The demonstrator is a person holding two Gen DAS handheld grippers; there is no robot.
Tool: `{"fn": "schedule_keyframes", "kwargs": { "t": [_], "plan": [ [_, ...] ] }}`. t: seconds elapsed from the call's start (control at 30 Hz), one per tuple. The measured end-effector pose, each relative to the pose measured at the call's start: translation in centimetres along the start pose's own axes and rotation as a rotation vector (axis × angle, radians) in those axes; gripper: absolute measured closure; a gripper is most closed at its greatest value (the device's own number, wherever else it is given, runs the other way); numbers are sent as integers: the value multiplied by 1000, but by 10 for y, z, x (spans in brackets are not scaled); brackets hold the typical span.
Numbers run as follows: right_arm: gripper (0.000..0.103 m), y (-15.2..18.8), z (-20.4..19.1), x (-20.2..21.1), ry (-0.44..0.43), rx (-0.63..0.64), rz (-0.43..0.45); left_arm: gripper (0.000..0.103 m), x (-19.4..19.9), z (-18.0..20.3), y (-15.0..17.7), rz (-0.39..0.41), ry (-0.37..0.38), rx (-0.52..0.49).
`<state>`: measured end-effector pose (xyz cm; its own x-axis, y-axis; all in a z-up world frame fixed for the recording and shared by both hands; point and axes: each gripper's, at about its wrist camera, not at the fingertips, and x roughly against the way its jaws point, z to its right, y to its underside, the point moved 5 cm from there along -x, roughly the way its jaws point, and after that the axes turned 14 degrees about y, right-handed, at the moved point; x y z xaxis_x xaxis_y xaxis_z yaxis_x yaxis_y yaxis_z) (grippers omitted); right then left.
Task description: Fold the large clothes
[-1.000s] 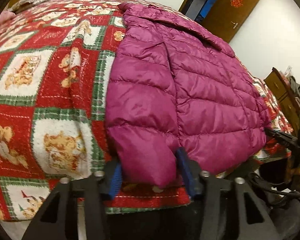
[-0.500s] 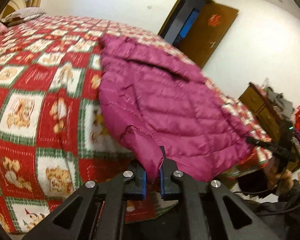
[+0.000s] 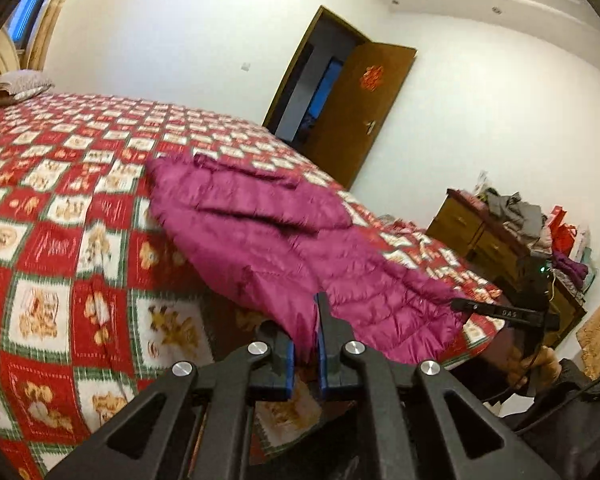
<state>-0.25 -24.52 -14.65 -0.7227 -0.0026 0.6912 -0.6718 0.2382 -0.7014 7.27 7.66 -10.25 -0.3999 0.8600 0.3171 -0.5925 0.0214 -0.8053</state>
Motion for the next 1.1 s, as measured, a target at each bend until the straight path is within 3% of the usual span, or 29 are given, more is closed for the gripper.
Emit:
{"fn": "schedule_keyframes", "kwargs": {
  "t": [0.2, 0.43, 0.8, 1.1],
  "plan": [
    [95, -12, 8, 21, -19, -41, 53, 96, 13, 5, -16, 52, 30, -19],
    [95, -21, 25, 15, -19, -114, 54, 96, 15, -15, -20, 54, -18, 20],
    [95, -85, 33, 5, -26, -196, 145, 95, -3, -48, -64, 80, -71, 54],
    [95, -119, 31, -22, -7, -210, 150, 95, -27, -79, -86, 50, -119, 108]
  ]
}}
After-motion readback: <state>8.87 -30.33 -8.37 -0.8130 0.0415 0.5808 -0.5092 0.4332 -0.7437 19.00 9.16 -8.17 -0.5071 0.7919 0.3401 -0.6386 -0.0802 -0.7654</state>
